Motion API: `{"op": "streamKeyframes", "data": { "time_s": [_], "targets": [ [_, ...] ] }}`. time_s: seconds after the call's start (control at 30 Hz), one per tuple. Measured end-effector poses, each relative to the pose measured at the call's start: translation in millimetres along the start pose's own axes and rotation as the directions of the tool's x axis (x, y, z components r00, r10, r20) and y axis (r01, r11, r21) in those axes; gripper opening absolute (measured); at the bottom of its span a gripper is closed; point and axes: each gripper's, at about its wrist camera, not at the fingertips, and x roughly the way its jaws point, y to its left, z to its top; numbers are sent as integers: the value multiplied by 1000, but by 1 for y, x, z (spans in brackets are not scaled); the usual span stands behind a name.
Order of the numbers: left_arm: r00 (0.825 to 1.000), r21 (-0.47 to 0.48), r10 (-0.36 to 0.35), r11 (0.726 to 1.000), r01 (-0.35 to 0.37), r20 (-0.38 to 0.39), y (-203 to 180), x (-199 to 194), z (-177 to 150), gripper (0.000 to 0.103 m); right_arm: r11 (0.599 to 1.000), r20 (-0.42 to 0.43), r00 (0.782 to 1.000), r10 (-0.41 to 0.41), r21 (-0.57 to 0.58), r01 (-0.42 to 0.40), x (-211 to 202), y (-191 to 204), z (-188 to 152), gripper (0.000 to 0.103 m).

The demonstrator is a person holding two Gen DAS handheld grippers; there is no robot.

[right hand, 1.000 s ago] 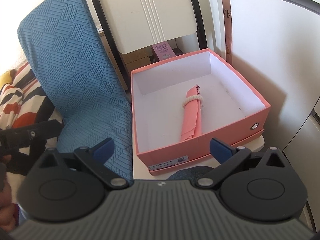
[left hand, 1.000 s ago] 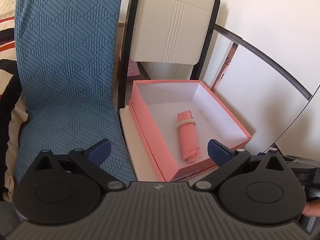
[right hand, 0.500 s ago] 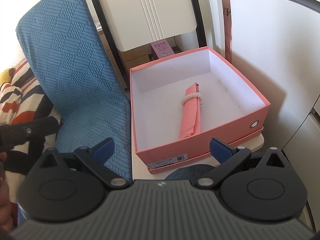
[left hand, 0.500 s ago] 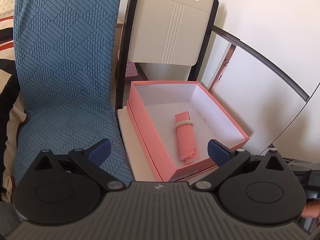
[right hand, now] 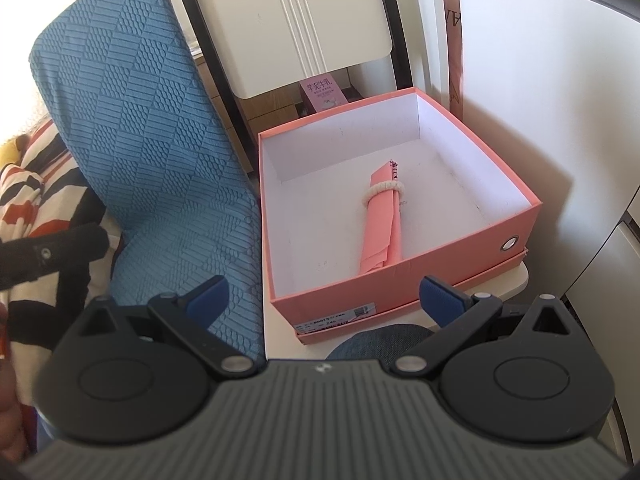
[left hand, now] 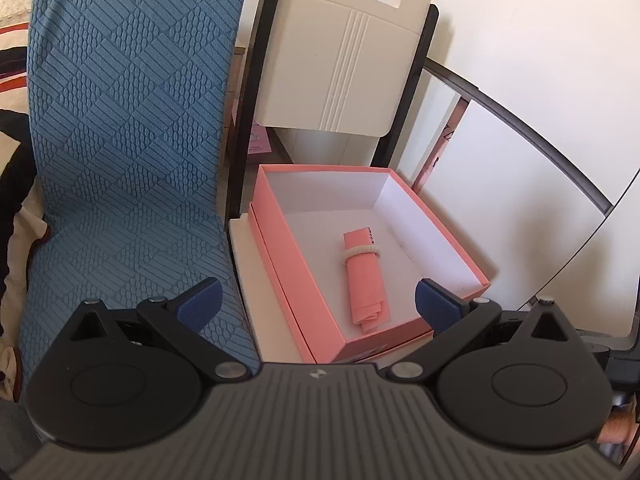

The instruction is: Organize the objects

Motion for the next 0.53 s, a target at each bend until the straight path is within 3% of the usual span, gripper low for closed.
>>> {"op": "streamKeyframes", "data": {
  "time_s": [0.53],
  "targets": [
    [1000, 20, 9, 1000, -9, 3, -1, -2, -1, 103, 1000, -12, 1000, -10, 9, 10, 3, 1, 0, 103]
  ]
}}
